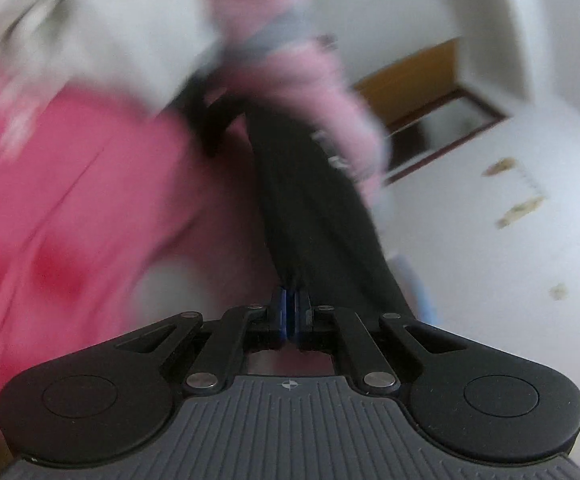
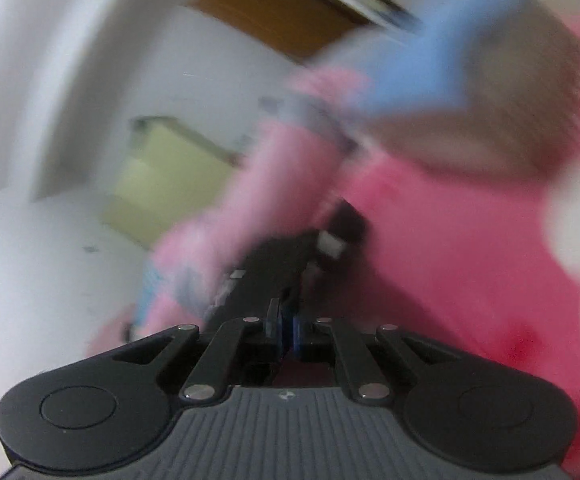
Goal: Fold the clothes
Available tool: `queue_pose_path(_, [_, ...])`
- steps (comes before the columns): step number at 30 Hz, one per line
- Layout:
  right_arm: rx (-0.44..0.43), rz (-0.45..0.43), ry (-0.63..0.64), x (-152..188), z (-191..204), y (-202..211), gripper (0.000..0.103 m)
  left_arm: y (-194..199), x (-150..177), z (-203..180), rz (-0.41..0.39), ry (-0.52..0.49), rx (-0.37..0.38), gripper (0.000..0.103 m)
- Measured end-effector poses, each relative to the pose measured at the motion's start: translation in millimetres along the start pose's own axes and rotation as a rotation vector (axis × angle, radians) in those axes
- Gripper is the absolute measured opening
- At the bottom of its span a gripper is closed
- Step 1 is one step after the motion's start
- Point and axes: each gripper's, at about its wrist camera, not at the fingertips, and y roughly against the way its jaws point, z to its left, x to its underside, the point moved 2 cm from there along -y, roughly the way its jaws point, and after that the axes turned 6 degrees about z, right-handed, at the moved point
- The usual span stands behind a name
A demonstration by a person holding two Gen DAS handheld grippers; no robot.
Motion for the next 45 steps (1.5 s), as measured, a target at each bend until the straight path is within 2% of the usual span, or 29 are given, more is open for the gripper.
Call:
queue_pose_path(3, [0.106, 0.039, -0.117, 33, -55, 1, 0.004, -9, 25, 28, 0.051, 0.028, -0.082, 0.001])
queue_pose_path(5, [0.167, 0.056, -0.136, 46, -75, -1, 0.004, -14, 31, 38, 0.071, 0.027, -0.115, 0.001])
queue_pose_path(7, [0.187, 0.060, -0.145, 48, -85, 0, 0.004, -17, 34, 42, 0.089, 0.022, -0.138, 0.001])
queue_pose_path(12, [0.158, 0.031, -0.089, 42, -65, 15, 0.004, -16, 29, 30, 0.085, -0.028, -0.131, 0.001])
queue_pose_path(16, [0.159, 0.045, -0.068, 40, -54, 18, 0.004, -6, 39, 31, 0.091, -0.038, -0.130, 0.001])
queue_pose_path(22, [0.233, 0.076, -0.118, 43, -71, 23, 0.006, -15, 44, 39, 0.155, -0.043, -0.175, 0.004])
queue_pose_path(25, [0.275, 0.086, -0.133, 44, -78, 27, 0.007, -7, 42, 40, 0.149, -0.042, -0.181, 0.009])
queue_pose_path(26, [0.314, 0.066, -0.089, 44, -71, 35, 0.008, -3, 40, 37, 0.139, -0.056, -0.190, 0.016])
queue_pose_path(28, [0.412, 0.016, 0.042, 44, -50, 47, 0.009, 5, 35, 27, 0.100, -0.106, -0.211, 0.025])
queue_pose_path(29, [0.437, 0.000, 0.129, 46, -35, 50, 0.009, 8, 32, 20, 0.077, -0.135, -0.222, 0.025])
queue_pose_path(31, [0.423, 0.025, 0.292, 56, -3, 40, 0.009, 7, 29, 3, 0.047, -0.219, -0.221, 0.030])
queue_pose_path(34, [0.342, 0.149, 0.566, 95, 49, -3, 0.009, -21, 35, -28, 0.076, -0.376, -0.203, 0.034])
queue_pose_path(37, [0.233, 0.322, 0.843, 165, 85, -55, 0.009, -65, 52, -46, 0.160, -0.501, -0.246, 0.034])
queue_pose_path(39, [0.215, 0.404, 0.982, 204, 93, -74, 0.009, -82, 61, -49, 0.182, -0.543, -0.280, 0.034])
queue_pose_path(42, [0.263, 0.540, 1.058, 239, 85, -88, 0.009, -88, 66, -46, 0.186, -0.548, -0.294, 0.034])
queue_pose_path(45, [0.289, 0.630, 1.022, 242, 79, -79, 0.009, -75, 61, -38, 0.169, -0.508, -0.282, 0.034])
